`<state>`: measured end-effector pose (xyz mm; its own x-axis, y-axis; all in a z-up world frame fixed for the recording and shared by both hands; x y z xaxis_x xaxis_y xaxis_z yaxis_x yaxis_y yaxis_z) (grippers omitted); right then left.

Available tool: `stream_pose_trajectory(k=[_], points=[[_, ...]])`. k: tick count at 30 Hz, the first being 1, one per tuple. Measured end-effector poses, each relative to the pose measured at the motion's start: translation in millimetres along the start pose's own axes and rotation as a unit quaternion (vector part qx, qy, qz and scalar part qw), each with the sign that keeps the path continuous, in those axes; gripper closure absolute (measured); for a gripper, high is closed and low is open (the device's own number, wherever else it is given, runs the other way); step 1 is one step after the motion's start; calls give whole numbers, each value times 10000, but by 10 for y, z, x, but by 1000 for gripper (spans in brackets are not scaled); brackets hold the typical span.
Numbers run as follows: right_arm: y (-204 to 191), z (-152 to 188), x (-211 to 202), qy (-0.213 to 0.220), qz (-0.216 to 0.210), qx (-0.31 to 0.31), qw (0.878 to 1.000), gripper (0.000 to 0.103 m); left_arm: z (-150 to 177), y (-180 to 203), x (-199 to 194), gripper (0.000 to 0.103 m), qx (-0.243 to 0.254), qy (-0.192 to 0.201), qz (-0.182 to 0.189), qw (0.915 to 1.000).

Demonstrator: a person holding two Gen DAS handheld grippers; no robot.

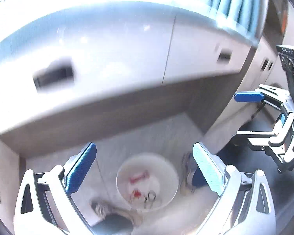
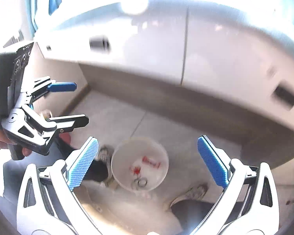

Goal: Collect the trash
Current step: 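Raise both open grippers away from the bin and return to the bed, then grasp the blue-white wrapper with the left gripper while the right grasps the white paper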

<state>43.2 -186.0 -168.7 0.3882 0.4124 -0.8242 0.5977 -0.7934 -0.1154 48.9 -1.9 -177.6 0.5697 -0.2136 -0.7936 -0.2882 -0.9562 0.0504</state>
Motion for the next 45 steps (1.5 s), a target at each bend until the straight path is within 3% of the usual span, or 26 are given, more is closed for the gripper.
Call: stream_pose_trajectory(k=[6,9,12,17,22,26,28,30,33,36,40,42,43,45], points=[[94,-745,-689,587,594,-140,9964,5,-883,68,-488,6,-11,522,-110,9986],[320,-1128,-827,823,786,-52,9935,5,-1313,4,-490,6,14,648,-208,9977],[579,-1423,-868,852,893,257,9920,5,-1756,-108,-405,6,-33,749,-60,9972],[877,-1715,-926,1144,709,322,9904,5,-2474,-276,-77,7,-322,508,-69,9982],[1017,-1929,-909,1214,595,288,9904,5,-2942,-274,370,7,-210,173,-158,9995],[1167,-2069,-840,1224,575,275,9904,5,-3139,-332,645,22,-155,-95,-239,9995],[1217,-2124,-809,1230,565,264,9904,5,-3162,-373,740,39,-168,-272,-203,9993],[1261,-2178,-766,1231,553,248,9905,5,-3199,-401,772,49,-175,-257,-170,9994],[1295,-2203,-682,1196,515,231,9912,5,-3249,-464,795,49,-283,-217,-76,9993],[1324,-2192,-581,1127,459,258,9922,5,-3299,-533,834,27,-428,-260,42,9987],[1366,-2146,-493,1063,414,298,9930,5,-3355,-611,913,26,-505,-319,43,9982],[1382,-2129,-471,1049,406,322,9931,5,-3383,-630,951,27,-519,-351,51,9980],[1393,-2124,-459,1034,408,341,9932,5,-3383,-627,970,39,-508,-388,54,9979],[1419,-2127,-431,998,401,377,9935,5,-3372,-610,977,48,-495,-410,-19,9979]])
Point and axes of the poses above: each gripper's, at about its wrist camera, not at the fingertips, and x roughly the way its jaws point, y to its right, z to its underside, the point moved 3 cm from there along x, roughly the way its jaws point, and after that the axes turned 6 degrees about -y, right-handed, at the moved point
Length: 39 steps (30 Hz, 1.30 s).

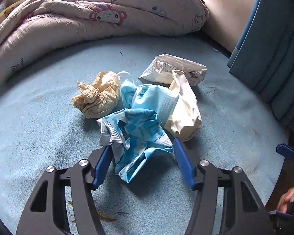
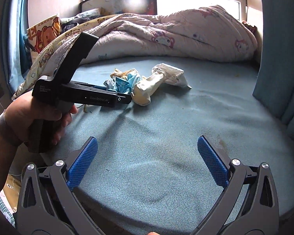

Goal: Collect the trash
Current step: 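Grasp the blue-white wrapper with the left gripper while the right grasps the white paper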

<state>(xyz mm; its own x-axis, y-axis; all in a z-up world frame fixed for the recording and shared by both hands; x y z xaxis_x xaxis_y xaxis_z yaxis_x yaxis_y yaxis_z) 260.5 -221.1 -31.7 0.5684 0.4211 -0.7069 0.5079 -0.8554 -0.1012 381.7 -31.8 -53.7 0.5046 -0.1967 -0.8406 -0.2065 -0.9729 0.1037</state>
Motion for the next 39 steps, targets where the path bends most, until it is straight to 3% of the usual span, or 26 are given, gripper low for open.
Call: stream_pose_trajectory(k=[13,19,25,28,31,33,39], points=[[-107,-145,46,-40,10,-106,9999,5,319,-20,-318,54,193,257,216,9992],[-52,-443,492,-371,262,-39,9990,5,398,-227,-436,59,37,323,46,9995],[-165,-796,934,-623,167,18,9979,5,396,-319,-442,68,-148,383,102,9991],[-171,-887,1156,-845,447,27,9954,6,396,-293,-438,68,-99,392,37,9992],[-102,-936,1267,-883,449,113,9950,26,395,-286,-436,68,-91,398,35,9992],[-66,-910,1298,-999,280,156,9945,67,393,-302,-434,68,-129,396,83,9991],[-86,-734,1069,-885,158,-21,9959,67,404,-305,-444,69,-126,408,98,9990]])
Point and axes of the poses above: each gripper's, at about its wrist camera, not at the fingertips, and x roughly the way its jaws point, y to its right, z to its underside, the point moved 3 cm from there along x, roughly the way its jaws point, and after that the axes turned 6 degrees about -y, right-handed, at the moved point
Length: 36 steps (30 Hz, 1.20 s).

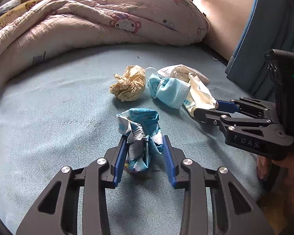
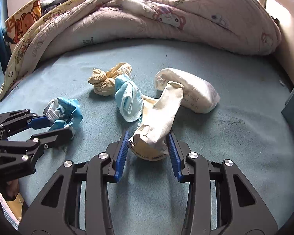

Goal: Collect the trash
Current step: 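Grasp the blue-white wrapper with the left gripper while the right grasps the white paper, then carry both items down over the bin and open both grippers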

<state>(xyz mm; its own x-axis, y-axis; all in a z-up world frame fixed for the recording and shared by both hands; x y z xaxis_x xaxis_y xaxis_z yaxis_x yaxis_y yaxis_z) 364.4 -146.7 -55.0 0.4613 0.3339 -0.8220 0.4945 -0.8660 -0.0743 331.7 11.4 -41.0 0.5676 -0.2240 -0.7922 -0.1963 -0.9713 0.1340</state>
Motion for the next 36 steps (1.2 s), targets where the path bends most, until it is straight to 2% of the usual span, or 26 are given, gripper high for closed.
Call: stream_pose_trajectory(k=[3,8,18,27,32,36], points=[[14,102,-125,86,9,-16,10000,67,45,58,-35,70,86,29,-79,9999],[-8,280,-336,194,-202,-29,9996,67,217,147,-140,70,82,50,49,9999],[-490,804,-1080,703,-620,-452,9946,66,718,325,-707,70,221,203,84,9995],[-1060,1767,-1410,676,-909,-877,9897,66,1644,450,-1184,70,247,255,127,9993],[-1267,2369,-1232,446,-1049,-963,9888,66,2256,435,-1221,70,227,168,84,9996],[-1380,2815,-940,210,-1178,-954,9882,66,2794,423,-1004,70,124,-111,166,9997]])
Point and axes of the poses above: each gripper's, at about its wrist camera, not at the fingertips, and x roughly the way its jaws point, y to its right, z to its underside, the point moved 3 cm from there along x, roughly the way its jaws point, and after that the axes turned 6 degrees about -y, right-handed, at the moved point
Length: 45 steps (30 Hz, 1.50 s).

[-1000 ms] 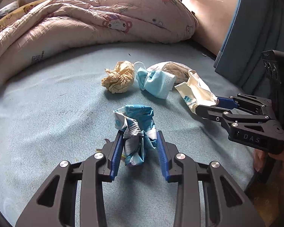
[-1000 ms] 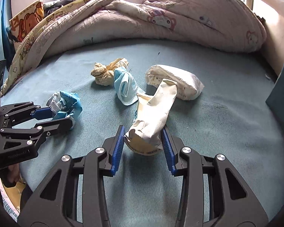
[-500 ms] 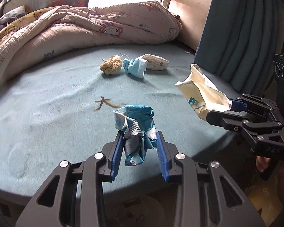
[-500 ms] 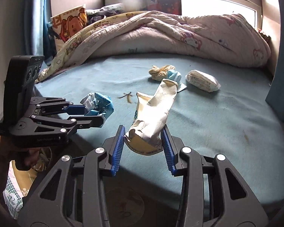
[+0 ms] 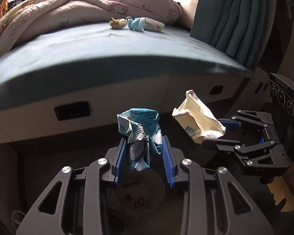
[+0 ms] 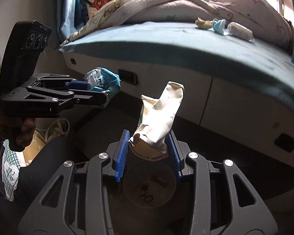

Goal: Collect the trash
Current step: 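Carry both items down over the bin and open both grippers, then raise both open grippers and return to the bed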

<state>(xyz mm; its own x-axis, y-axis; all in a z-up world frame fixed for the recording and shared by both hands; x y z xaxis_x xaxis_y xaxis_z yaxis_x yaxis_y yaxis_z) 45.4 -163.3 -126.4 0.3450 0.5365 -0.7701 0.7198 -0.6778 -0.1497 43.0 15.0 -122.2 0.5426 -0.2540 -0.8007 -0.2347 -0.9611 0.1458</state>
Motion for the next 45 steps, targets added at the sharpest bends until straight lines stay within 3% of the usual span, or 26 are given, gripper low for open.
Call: stream_pose_trajectory(k=[6,11,14,20,24,31,35,39,45], points=[[-80,578,525,-499,-54,-26,9987,66,682,12,689,70,-139,-643,80,9978],[-11,816,862,-727,-170,-27,9972,66,999,-65,1240,70,-184,-1000,123,9947],[25,956,1138,-1037,-194,-19,9944,66,1126,-149,1502,70,-181,-1060,189,9940],[35,1132,1614,-1552,-344,-24,9873,66,1306,-197,1974,69,228,-1580,181,9870],[119,1248,1977,-1974,-198,-191,9799,66,1420,-307,2276,68,256,-1975,537,9785],[308,1356,2396,-2460,-188,-166,9689,66,1428,-438,2682,63,387,-2336,485,9703],[318,1459,2447,-2562,-249,-151,9662,66,1394,-444,2863,53,573,-2597,375,9632],[343,1457,2531,-2636,-291,-97,9642,66,1379,-438,2872,12,545,-2558,173,9650],[352,1426,2532,-2636,-356,-100,9639,66,1332,-612,2691,10,276,-2204,51,9750]])
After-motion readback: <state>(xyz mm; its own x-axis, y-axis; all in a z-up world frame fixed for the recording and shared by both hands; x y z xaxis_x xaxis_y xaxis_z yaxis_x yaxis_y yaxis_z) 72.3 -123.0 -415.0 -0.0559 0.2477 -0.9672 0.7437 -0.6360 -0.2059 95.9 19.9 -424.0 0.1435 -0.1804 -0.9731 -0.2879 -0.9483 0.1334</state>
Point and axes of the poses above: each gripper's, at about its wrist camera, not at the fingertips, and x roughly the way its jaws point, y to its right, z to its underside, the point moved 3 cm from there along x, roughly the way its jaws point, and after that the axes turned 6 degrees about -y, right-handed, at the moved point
